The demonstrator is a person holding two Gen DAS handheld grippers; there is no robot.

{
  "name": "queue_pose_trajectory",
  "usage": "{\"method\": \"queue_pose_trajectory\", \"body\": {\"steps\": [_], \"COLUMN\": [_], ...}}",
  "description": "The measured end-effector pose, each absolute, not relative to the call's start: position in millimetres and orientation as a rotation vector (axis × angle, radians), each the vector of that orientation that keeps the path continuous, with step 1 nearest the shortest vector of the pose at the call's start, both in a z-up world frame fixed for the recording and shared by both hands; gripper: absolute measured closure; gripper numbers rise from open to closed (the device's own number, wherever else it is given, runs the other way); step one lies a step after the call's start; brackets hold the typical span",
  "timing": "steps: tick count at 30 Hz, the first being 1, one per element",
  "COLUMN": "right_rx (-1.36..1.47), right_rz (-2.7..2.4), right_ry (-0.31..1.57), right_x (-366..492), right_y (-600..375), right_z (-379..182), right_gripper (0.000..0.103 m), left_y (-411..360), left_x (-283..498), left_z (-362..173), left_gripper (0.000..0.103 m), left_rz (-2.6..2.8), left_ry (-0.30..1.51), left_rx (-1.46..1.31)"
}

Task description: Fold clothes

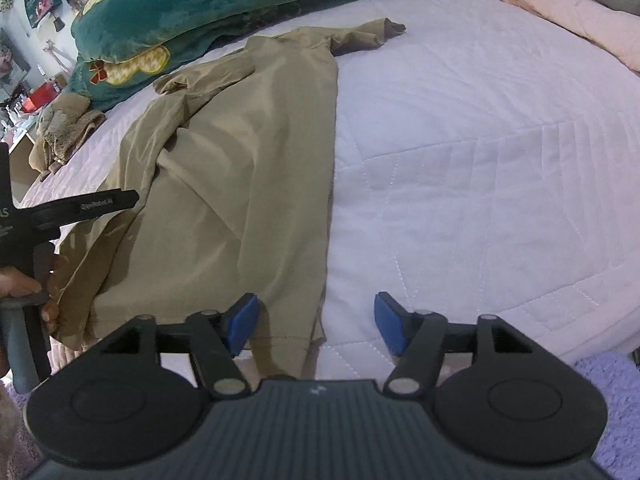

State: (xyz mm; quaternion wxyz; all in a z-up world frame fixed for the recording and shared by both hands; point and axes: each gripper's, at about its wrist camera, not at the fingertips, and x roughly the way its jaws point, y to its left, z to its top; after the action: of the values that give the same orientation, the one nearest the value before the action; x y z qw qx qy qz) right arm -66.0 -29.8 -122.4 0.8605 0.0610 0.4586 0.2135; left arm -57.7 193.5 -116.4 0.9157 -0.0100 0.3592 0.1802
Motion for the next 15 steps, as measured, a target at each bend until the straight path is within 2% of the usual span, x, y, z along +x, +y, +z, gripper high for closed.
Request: {"method": "queue_pose_trajectory", "body": {"steps": [10, 13, 15], "right_rx": [0.179, 0.151, 0.141], "right_rz": [0.432, 0.447, 0.444], "right_ry": [0.926, 0.922, 0.946], "right_x": [-68.3, -67.6, -66.1], "right_y": [-27.0, -20.3, -17.3], "right_z": [-110.7, -110.9, -116.4], "right_gripper": [0.029, 0.029, 0.029], "left_y": [210.1, 215.5, 211.6], "left_x": [-55.8, -58.5, -54.4], "left_z": [-104.2, -93.2, -93.7], "left_gripper": [0.037, 0.037, 0.037], "left_rz": [0.339, 0.321, 0.332], "left_ry": [0.792, 0.749, 0.746], "left_rx": [-0.098, -0.168, -0.116]}}
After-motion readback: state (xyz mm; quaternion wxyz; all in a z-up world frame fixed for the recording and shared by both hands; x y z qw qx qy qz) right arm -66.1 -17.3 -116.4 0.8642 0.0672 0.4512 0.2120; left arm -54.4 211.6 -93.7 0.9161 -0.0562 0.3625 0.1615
